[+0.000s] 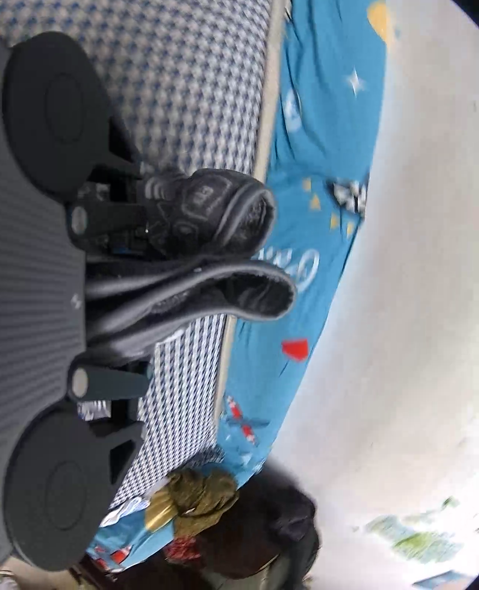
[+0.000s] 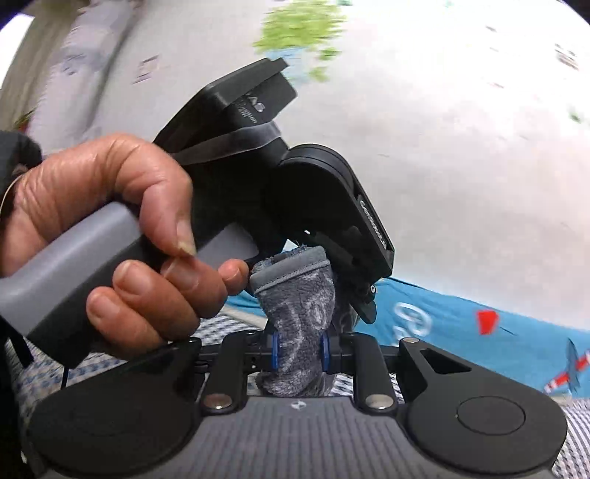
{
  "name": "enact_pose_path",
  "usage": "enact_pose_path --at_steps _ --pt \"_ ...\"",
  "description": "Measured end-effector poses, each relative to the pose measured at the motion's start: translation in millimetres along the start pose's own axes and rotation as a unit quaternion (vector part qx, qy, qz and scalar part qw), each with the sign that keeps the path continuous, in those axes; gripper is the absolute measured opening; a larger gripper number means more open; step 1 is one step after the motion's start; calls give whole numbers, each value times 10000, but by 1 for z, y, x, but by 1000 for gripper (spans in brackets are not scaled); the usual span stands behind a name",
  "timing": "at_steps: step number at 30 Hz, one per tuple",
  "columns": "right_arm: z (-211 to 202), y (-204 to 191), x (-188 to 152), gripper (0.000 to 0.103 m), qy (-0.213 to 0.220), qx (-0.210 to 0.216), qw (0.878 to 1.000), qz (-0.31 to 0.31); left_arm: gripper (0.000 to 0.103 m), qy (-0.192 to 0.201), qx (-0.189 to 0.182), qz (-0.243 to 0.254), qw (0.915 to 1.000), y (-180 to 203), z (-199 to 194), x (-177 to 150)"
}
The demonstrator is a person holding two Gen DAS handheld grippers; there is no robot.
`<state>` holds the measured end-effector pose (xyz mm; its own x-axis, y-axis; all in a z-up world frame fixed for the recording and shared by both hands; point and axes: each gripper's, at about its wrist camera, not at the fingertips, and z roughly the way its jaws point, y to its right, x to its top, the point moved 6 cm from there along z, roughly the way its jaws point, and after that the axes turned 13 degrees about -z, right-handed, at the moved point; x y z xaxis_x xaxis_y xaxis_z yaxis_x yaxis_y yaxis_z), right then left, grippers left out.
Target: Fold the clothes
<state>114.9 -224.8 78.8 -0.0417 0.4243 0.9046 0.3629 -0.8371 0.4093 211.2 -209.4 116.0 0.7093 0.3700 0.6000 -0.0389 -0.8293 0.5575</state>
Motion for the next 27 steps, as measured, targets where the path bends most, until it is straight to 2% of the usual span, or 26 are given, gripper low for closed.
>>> enact_pose_path --at_steps 6,12,13,15,18,19,21,23,25,27 --pt "-8 41 -34 20 -323 -531 9970 461 37 -553 -64 526 9971 61 59 -11" --pt "3 67 -82 21 -1009 -987 9868 795 47 -1157 -23 768 9903 77 129 -39" --pt "7 71 -92 21 -1183 -1033 9831 944 50 -1246 -28 777 9892 77 140 -43" --pt "13 78 -110 21 -1528 -1116 9730 1320 66 -1419 -62 783 9868 78 161 -53" --pt "24 81 -133 21 -2054 -1256 9530 1840 71 -1602 -263 717 9841 82 177 -64" --pt "12 92 -151 21 -2171 -1315 9473 1954 72 -1628 -309 726 9835 83 178 -66" --pt "2 105 -165 24 -2319 -1430 9379 2146 78 -1574 -350 834 9834 85 174 -67" --pt "5 108 -166 35 -2446 -1576 9290 2286 82 -1519 -391 942 9831 88 170 -68" --pt "-5 136 -142 45 -2538 -1811 9202 2366 84 -1414 -386 1004 9841 85 160 -65" --pt "-11 137 -143 49 -2559 -1931 9112 2588 86 -1288 -362 1023 9857 80 148 -60"
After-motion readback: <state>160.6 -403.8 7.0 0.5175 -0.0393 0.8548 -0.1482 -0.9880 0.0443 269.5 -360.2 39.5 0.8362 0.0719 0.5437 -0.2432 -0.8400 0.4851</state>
